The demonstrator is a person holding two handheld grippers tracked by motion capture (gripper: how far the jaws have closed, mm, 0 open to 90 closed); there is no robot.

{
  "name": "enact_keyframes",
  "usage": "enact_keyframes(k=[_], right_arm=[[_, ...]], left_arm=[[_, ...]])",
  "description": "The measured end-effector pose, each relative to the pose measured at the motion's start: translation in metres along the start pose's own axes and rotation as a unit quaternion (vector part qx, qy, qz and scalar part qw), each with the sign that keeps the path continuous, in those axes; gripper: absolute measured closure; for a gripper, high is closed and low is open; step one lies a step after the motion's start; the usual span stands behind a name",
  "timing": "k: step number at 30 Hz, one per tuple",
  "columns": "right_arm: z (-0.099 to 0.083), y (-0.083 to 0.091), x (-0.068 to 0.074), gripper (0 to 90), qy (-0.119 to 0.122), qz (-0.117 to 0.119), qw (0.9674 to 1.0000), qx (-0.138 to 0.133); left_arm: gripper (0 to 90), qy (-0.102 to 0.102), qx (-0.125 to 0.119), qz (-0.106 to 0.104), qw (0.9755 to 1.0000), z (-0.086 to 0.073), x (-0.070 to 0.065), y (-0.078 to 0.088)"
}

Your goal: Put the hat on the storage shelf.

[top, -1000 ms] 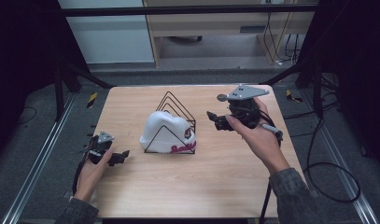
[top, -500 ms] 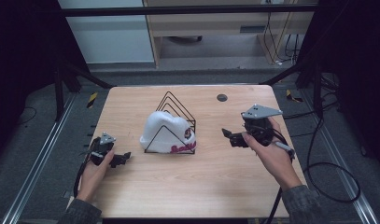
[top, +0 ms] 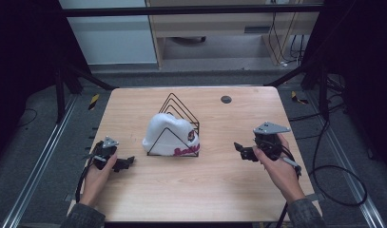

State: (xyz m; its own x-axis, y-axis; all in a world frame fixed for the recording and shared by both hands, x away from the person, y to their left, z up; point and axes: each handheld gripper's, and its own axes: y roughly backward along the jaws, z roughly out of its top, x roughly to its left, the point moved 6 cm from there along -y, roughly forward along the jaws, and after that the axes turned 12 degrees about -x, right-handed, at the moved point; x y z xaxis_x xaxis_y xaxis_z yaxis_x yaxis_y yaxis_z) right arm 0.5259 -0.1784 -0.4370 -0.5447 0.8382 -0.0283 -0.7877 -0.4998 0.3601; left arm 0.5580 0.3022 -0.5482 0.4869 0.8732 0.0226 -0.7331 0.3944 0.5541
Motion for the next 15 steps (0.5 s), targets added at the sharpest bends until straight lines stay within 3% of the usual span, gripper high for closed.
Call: enact_keyframes(k=[6, 15], right_arm=[[-0.022, -0.007, -0.004, 11.0, 0.004, -0.007, 0.9999, 0.011], [-0.046, -0.016, -0.008, 10.9, -0.018, -0.012, 0.9995, 0.026]], left_arm=[[0.0, 0.000, -0.009, -0.005, 1.0000, -0.001, -0.001, -0.002], [0.0, -0.001, -0.009, -0.004, 1.0000, -0.001, -0.001, -0.001]])
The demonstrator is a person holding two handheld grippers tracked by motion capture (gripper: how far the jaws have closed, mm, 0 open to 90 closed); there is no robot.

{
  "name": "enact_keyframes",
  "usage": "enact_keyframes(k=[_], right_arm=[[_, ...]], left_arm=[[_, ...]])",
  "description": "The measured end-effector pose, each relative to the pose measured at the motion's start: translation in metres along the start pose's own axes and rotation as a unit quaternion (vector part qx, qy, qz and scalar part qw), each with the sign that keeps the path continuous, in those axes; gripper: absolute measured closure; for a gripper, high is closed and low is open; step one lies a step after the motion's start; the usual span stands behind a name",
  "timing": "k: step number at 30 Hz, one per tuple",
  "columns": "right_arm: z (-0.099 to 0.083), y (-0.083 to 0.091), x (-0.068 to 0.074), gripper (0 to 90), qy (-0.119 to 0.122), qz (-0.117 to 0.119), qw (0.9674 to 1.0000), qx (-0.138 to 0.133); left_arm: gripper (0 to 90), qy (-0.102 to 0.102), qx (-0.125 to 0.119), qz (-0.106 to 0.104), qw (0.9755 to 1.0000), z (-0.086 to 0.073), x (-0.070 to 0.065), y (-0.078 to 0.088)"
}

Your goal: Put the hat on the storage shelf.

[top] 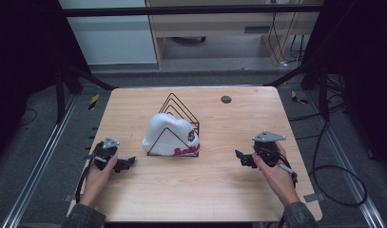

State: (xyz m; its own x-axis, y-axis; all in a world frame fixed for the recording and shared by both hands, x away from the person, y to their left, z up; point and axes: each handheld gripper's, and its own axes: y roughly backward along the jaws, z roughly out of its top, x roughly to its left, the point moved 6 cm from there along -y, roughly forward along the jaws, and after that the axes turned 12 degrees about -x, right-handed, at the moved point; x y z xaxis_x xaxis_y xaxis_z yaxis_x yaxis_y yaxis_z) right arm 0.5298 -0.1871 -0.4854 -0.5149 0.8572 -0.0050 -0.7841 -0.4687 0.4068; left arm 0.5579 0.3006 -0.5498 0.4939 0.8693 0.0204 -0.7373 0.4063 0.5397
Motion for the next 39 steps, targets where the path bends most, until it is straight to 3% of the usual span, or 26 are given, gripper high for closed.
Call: enact_keyframes(k=[14, 16, 17, 21, 35, 39], right_arm=[[-0.034, -0.021, 0.013, 11.7, -0.018, 0.000, 0.9995, 0.025], [-0.035, -0.023, 0.014, 11.8, -0.017, 0.002, 0.9995, 0.026], [-0.035, -0.027, 0.014, 12.9, -0.004, -0.004, 0.9998, 0.020], [-0.034, -0.036, 0.009, 13.4, -0.027, -0.028, 0.9992, 0.013], [-0.043, -0.053, 0.010, 13.7, -0.060, -0.034, 0.9972, 0.030], [-0.045, -0.058, 0.011, 11.1, -0.045, -0.047, 0.9968, 0.045]], left_arm=[[0.0, -0.001, 0.000, 0.000, 1.0000, -0.001, -0.001, 0.001], [0.0, -0.001, 0.000, -0.001, 1.0000, -0.001, -0.001, 0.001], [0.0, 0.000, 0.000, 0.000, 1.0000, -0.001, -0.001, 0.001], [0.0, 0.000, 0.000, 0.000, 1.0000, -0.001, -0.001, 0.001], [0.0, -0.001, 0.000, 0.000, 1.0000, -0.001, -0.001, 0.001], [0.0, 0.000, 0.000, 0.000, 1.0000, -0.001, -0.001, 0.001]])
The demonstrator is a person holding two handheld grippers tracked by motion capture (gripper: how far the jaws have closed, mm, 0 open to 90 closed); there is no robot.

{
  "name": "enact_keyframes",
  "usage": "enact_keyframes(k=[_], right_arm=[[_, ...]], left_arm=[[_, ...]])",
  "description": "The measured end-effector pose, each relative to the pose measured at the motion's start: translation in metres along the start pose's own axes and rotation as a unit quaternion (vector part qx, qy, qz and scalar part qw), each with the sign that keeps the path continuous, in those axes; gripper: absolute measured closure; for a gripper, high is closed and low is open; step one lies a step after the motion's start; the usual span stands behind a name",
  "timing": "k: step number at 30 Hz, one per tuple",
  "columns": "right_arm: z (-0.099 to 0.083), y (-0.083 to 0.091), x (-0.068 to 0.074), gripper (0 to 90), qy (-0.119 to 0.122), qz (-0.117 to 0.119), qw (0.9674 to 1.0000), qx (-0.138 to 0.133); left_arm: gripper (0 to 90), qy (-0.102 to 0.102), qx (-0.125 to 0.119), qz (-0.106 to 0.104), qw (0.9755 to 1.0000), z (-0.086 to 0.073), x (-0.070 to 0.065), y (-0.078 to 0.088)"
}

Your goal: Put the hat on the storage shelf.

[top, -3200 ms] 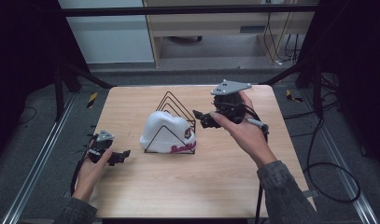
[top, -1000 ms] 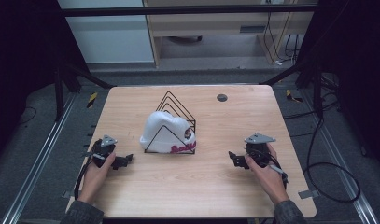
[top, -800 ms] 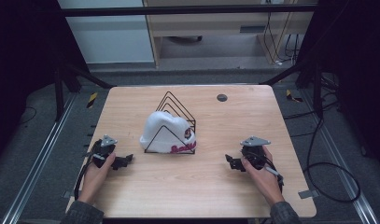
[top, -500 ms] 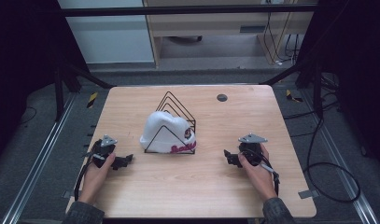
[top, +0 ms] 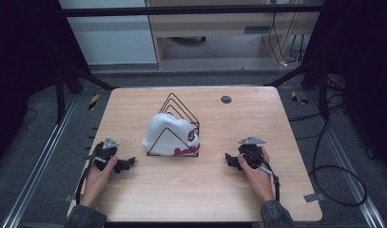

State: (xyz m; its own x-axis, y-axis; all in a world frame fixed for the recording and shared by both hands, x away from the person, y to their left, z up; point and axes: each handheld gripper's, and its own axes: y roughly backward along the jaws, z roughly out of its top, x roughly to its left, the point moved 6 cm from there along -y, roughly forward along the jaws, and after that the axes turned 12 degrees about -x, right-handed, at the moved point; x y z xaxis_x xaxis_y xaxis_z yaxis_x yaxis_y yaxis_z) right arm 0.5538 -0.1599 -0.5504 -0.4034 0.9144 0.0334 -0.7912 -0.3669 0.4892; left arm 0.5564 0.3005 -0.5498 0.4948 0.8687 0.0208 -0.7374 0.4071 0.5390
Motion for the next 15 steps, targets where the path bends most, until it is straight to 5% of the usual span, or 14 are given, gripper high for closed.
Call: enact_keyframes(k=[4, 15], right_arm=[[-0.0010, -0.0018, 0.0028, 8.7, 0.020, -0.007, 0.9997, 0.010], [-0.0040, 0.0031, 0.0060, 8.7, 0.002, -0.033, 0.9994, 0.009]], left_arm=[[0.0, 0.000, 0.000, 0.000, 1.0000, 0.0000, 0.0000, 0.0000], [0.0, 0.000, 0.000, -0.001, 1.0000, -0.0022, -0.0012, 0.0032]])
